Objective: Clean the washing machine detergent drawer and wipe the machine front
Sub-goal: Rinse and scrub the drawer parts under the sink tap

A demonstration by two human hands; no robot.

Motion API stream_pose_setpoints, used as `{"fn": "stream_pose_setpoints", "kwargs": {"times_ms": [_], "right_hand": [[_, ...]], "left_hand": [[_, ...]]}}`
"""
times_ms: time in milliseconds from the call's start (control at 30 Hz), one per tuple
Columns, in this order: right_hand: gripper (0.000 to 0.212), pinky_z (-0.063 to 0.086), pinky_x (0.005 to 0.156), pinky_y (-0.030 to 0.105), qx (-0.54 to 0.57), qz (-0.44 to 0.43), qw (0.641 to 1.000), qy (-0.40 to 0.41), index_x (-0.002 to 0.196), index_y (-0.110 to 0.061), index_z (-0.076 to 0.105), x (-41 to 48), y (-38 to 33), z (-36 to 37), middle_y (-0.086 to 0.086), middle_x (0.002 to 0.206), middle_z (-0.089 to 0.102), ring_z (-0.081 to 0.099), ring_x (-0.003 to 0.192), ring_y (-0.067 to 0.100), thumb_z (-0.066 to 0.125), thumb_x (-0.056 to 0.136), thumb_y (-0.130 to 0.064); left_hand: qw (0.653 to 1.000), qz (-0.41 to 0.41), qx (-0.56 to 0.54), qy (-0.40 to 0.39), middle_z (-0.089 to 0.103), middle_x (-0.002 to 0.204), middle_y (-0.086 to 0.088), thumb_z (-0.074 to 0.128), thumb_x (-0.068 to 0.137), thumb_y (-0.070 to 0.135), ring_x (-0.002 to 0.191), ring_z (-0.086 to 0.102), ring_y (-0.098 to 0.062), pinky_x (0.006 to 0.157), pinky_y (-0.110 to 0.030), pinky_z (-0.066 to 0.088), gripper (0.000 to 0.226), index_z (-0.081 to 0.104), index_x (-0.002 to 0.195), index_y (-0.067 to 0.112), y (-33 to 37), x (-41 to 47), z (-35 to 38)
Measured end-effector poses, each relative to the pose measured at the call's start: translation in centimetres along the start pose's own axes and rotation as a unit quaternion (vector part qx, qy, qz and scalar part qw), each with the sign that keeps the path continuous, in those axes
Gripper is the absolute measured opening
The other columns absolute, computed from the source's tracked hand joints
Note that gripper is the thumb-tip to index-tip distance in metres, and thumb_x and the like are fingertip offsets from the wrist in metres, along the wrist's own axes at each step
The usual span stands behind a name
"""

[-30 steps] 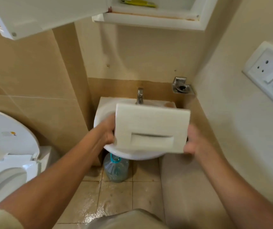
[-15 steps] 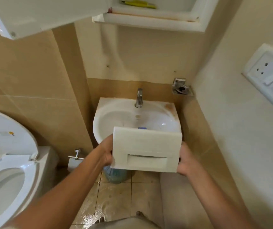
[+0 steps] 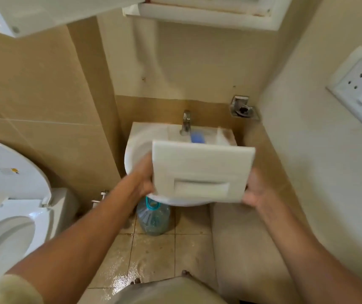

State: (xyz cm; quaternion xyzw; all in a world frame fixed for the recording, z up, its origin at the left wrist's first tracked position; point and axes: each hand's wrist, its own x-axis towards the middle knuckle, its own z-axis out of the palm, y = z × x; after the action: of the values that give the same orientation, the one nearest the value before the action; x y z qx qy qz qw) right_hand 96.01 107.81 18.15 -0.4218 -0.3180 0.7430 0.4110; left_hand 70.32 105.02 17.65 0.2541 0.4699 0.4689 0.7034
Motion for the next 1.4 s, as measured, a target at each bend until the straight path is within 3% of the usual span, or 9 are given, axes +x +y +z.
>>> {"fn": "stream_pose_setpoints", "kwargs": {"times_ms": [100,300,500,667,733,933,1100,1267,1400], "right_hand": [[0.031,0.053,0.093,0.053,-0.038,0.135,0.989,0.045,0.107,-0.010,0.072,-0.4,3.3,-1.0,0.015,0.097,0.072,0.070,0.086,0.034,0.069,0.083,-0.030],[0.031,0.058,0.077,0.041,0.008,-0.019,1.000,0.008,0.100,-0.013,0.075,-0.9,-3.8,1.1,0.012,0.085,0.076,0.067,0.083,0.031,0.071,0.079,-0.035],[0.035,0.058,0.082,0.034,0.039,-0.178,0.977,-0.108,0.098,-0.016,0.081,-1.3,-7.7,2.2,0.005,0.099,0.078,0.074,0.094,0.022,0.082,0.067,-0.033],[0.037,0.056,0.091,0.053,-0.019,0.191,0.980,0.058,0.092,-0.008,0.078,0.5,2.9,-0.3,0.017,0.096,0.074,0.073,0.084,0.036,0.078,0.068,-0.036],[0.038,0.053,0.093,0.059,-0.016,0.239,0.970,0.043,0.102,-0.007,0.077,0.2,4.4,-1.0,0.020,0.101,0.074,0.072,0.092,0.040,0.077,0.078,-0.037],[0.029,0.060,0.062,0.035,0.043,-0.008,0.999,-0.021,0.069,-0.014,0.079,-0.1,-4.2,1.9,0.010,0.070,0.074,0.072,0.064,0.027,0.078,0.061,-0.042],[0.033,0.053,0.083,0.031,0.071,-0.202,0.968,-0.130,0.094,-0.016,0.077,-1.5,-8.2,2.1,0.003,0.090,0.075,0.069,0.089,0.021,0.082,0.064,-0.029],[0.034,0.062,0.075,0.047,0.000,0.145,0.989,0.033,0.082,-0.012,0.081,0.7,2.1,0.0,0.014,0.086,0.077,0.074,0.077,0.032,0.075,0.068,-0.042],[0.032,0.056,0.086,0.054,-0.061,0.236,0.968,0.055,0.098,-0.007,0.076,1.6,4.1,-1.9,0.020,0.094,0.073,0.071,0.086,0.039,0.075,0.081,-0.034]], "left_hand": [[0.988,-0.153,-0.029,0.024,0.077,0.103,-0.015,0.079,0.072,0.041,0.093,0.074,-0.034,0.083,-0.052,0.060,0.039,0.079,0.097,0.012,-4.3,-0.8,-1.9],[0.997,0.062,0.045,0.014,0.078,0.083,-0.004,0.062,0.094,0.035,0.080,0.073,-0.022,0.074,-0.037,0.059,0.026,0.080,0.078,0.025,2.1,-0.9,0.6],[0.951,0.282,0.091,-0.091,0.069,0.131,-0.007,0.070,0.088,0.030,0.117,0.068,-0.026,0.087,-0.030,0.057,0.057,0.058,0.142,0.019,8.3,-1.8,3.0],[0.986,-0.163,-0.001,0.048,0.073,0.120,-0.019,0.080,0.081,0.031,0.118,0.066,-0.040,0.100,-0.054,0.054,0.054,0.068,0.126,0.006,-2.1,-1.0,-1.1],[0.980,-0.187,0.007,0.066,0.072,0.120,-0.021,0.084,0.075,0.035,0.117,0.066,-0.040,0.102,-0.060,0.050,0.066,0.065,0.130,0.005,-3.0,-1.0,-1.6],[0.996,0.047,0.059,0.041,0.076,0.083,-0.005,0.061,0.095,0.036,0.080,0.070,-0.024,0.072,-0.034,0.058,0.027,0.077,0.081,0.021,4.6,-1.3,1.7],[0.936,0.321,0.116,-0.088,0.070,0.125,-0.018,0.071,0.090,0.027,0.109,0.069,-0.037,0.089,-0.042,0.057,0.053,0.058,0.142,0.023,9.3,-3.0,3.7],[0.994,-0.088,0.023,0.060,0.073,0.115,-0.019,0.077,0.083,0.035,0.098,0.073,-0.033,0.084,-0.048,0.060,0.053,0.066,0.125,0.006,-0.5,-0.3,-1.0],[0.990,-0.128,0.014,0.056,0.073,0.113,-0.024,0.093,0.058,0.034,0.096,0.074,-0.038,0.077,-0.050,0.061,0.071,0.070,0.119,0.004,-5.2,-0.3,-3.7]]}}
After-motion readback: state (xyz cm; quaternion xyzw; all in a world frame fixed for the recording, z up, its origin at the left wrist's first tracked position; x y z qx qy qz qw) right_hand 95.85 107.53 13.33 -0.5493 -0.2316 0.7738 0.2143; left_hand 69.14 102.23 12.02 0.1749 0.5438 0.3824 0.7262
